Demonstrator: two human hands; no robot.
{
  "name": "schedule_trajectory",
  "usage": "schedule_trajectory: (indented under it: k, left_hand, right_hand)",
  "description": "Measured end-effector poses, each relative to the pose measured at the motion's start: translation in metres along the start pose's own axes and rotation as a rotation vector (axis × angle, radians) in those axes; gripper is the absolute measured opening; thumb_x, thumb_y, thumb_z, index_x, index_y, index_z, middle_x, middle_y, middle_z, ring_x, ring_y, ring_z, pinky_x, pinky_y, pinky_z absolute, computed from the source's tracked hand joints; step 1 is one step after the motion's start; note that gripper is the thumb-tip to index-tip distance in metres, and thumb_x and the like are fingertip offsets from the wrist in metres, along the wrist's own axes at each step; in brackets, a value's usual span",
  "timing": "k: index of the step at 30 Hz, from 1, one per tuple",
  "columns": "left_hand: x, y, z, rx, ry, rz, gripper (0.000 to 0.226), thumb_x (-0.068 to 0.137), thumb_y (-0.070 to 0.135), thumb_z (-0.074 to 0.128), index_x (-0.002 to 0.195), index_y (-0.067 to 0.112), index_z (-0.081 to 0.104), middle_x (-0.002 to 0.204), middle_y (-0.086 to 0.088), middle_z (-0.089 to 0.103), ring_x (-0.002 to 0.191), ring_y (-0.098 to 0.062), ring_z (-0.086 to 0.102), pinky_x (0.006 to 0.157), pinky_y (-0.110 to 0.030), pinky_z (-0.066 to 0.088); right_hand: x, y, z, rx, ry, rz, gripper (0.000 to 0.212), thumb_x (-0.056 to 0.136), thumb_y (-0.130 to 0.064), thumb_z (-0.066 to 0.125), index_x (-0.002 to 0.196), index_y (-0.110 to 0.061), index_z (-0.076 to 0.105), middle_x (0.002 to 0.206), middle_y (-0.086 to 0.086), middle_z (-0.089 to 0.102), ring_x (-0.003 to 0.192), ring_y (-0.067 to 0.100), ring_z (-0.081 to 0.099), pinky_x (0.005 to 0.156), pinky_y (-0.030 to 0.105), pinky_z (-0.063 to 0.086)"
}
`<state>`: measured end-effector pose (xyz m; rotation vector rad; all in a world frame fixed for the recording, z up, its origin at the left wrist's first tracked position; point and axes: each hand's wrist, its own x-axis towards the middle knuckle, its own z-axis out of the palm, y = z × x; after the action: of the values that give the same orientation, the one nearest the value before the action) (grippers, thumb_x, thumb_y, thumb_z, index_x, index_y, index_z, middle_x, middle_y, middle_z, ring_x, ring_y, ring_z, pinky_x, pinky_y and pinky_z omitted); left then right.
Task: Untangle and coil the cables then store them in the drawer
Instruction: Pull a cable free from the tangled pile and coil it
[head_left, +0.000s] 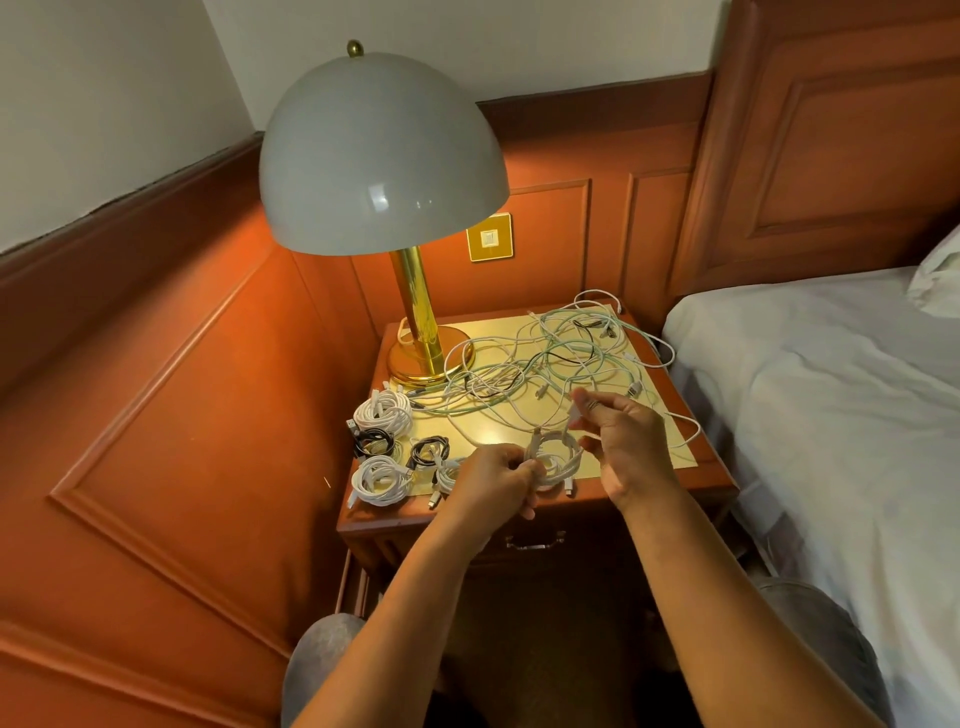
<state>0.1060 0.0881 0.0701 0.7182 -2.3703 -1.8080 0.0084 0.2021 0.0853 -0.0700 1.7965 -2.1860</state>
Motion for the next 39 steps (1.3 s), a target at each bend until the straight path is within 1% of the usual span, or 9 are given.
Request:
schedule_trajectory:
  k: [3,5,8,11,15,20,26,34,39]
  left_hand:
    - [0.001,-0.001,-0.003,-0.136,-0.041,-0.018,0.017,0.097,0.013,0.056,0.09,0.0,0.065,0.066,-0.007,0.058,0.056,-0.012,0.054,0.054,-0.023,0.048]
    - [0.002,-0.005,-0.002,-0.191,-0.063,-0.014,0.017,0.096,0.011,0.057,0.089,-0.002,0.065,0.066,-0.006,0.058,0.055,-0.011,0.054,0.052,-0.022,0.046]
    - [0.005,-0.007,0.002,-0.275,-0.08,-0.037,0.017,0.097,0.01,0.055,0.087,-0.001,0.064,0.061,0.0,0.062,0.055,-0.011,0.053,0.05,-0.021,0.045]
    - [0.009,-0.009,0.003,-0.262,-0.091,-0.046,0.017,0.098,0.01,0.054,0.09,-0.001,0.064,0.064,-0.003,0.061,0.056,-0.012,0.053,0.05,-0.021,0.045]
    - [0.015,-0.009,0.009,-0.12,-0.14,-0.009,0.018,0.099,0.013,0.053,0.088,0.004,0.064,0.064,-0.005,0.057,0.053,-0.01,0.054,0.052,-0.021,0.045]
    - [0.03,-0.009,0.023,-0.175,-0.094,-0.05,0.02,0.097,0.012,0.055,0.084,0.0,0.064,0.067,-0.012,0.056,0.053,-0.014,0.051,0.048,-0.02,0.044]
    - [0.058,-0.013,0.042,-0.186,0.031,-0.09,0.019,0.097,0.016,0.057,0.099,-0.002,0.064,0.073,-0.011,0.059,0.055,-0.013,0.055,0.052,-0.023,0.048]
    - [0.103,-0.009,0.07,0.102,0.159,-0.028,0.01,0.095,0.012,0.054,0.094,0.011,0.063,0.08,-0.005,0.062,0.072,-0.02,0.058,0.076,-0.042,0.054]
    - [0.128,-0.013,0.084,0.347,0.169,0.008,0.013,0.093,0.008,0.054,0.1,0.008,0.065,0.089,-0.009,0.065,0.077,-0.021,0.057,0.064,-0.031,0.045]
  right_hand:
    - [0.005,0.007,-0.003,-0.223,-0.121,-0.073,0.027,0.089,-0.032,0.066,0.103,-0.009,0.066,0.085,0.002,0.068,0.072,0.014,0.06,0.055,0.025,0.046]
    - [0.002,0.012,-0.004,-0.293,-0.182,-0.133,0.032,0.089,-0.034,0.065,0.11,-0.011,0.06,0.092,0.001,0.065,0.079,0.013,0.062,0.058,0.019,0.047]
    - [-0.001,0.02,-0.01,-0.38,-0.186,-0.191,0.032,0.092,-0.028,0.064,0.114,-0.013,0.047,0.103,-0.006,0.057,0.089,-0.003,0.054,0.065,0.008,0.042]
    - [0.001,0.03,-0.017,-0.373,-0.198,-0.181,0.019,0.092,-0.017,0.064,0.105,-0.012,0.052,0.102,0.002,0.058,0.092,0.009,0.059,0.07,0.02,0.05]
    - [0.006,0.034,-0.024,-0.309,-0.19,-0.101,0.01,0.091,-0.014,0.064,0.097,-0.011,0.057,0.092,0.016,0.061,0.08,0.029,0.065,0.062,0.04,0.056]
    - [0.015,0.04,-0.034,-0.303,-0.187,-0.098,0.005,0.095,-0.013,0.058,0.096,-0.009,0.061,0.089,0.011,0.062,0.075,0.019,0.062,0.059,0.026,0.052]
    - [0.037,0.051,-0.053,-0.187,-0.146,0.027,0.006,0.091,-0.007,0.062,0.091,-0.01,0.067,0.087,0.006,0.065,0.079,0.017,0.057,0.064,0.03,0.045]
    - [0.081,0.059,-0.068,-0.29,-0.076,0.019,0.008,0.087,-0.006,0.069,0.086,-0.014,0.067,0.084,0.005,0.067,0.078,0.018,0.06,0.072,0.03,0.051]
    - [0.105,0.071,-0.076,-0.411,-0.022,0.001,0.014,0.087,-0.005,0.068,0.08,-0.017,0.067,0.078,0.001,0.067,0.072,0.015,0.059,0.069,0.03,0.052]
